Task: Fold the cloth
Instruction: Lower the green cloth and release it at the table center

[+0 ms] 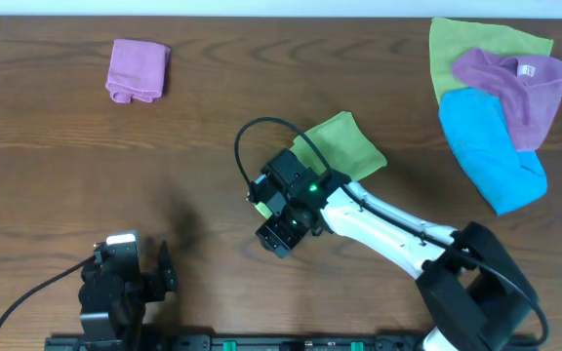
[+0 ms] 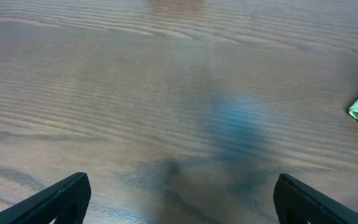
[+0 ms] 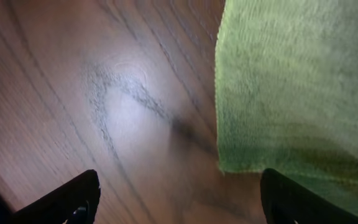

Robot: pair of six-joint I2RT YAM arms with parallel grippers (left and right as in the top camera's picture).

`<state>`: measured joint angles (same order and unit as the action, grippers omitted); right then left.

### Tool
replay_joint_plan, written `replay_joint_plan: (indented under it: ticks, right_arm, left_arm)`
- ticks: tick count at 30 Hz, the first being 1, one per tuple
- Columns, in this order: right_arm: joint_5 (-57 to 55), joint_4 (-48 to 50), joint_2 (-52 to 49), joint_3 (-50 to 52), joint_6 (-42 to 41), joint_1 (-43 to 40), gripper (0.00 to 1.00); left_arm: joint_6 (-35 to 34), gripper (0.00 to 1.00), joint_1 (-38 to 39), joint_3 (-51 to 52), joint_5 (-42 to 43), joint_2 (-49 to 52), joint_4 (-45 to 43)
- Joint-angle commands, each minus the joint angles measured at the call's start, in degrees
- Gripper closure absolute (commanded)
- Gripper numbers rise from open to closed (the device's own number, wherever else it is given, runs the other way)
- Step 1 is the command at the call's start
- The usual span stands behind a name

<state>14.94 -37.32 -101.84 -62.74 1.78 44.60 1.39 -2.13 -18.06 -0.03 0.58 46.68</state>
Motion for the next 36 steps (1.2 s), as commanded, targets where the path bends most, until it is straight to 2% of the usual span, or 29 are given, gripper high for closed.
replay_joint_plan:
  ticks: [1,9,12,22,34,36]
  right_arm:
    - [-1.9,1.2,-1.0,0.3,0.5,0.6,0.2]
    - [-4.1,3.6,-4.4,0.3,0.4,0.9,0.23]
    - [-5.9,4.5,-4.5,0.3,0.5,0.9,0.28]
    - [-12.0,4.9,-4.7,0.3,0.5,0.9,0.32]
    - [-12.1,6.0,-6.8,0.3,0.4,1.2,0.38]
    - [-12.2,5.9,-7.6,0.3,0.4,1.6,0.44]
  left_arm:
    - [0.3,0.05,0.3,0.3,-0.4,-0.3,0.1]
    - [0.3,0.05,0.3,0.4,-0.4,-0.3,0.1]
    - [0.3,0.05,0.3,0.3,-0.4,-0.3,0.1]
    - [0.3,0.05,0.3,0.3,-0.4,-0.3,0.1]
    - [0.3,0.05,0.3,0.3,-0.4,-0.3,0.1]
    - [0.3,0.05,0.3,0.4,-0.4,-0.3,0.1]
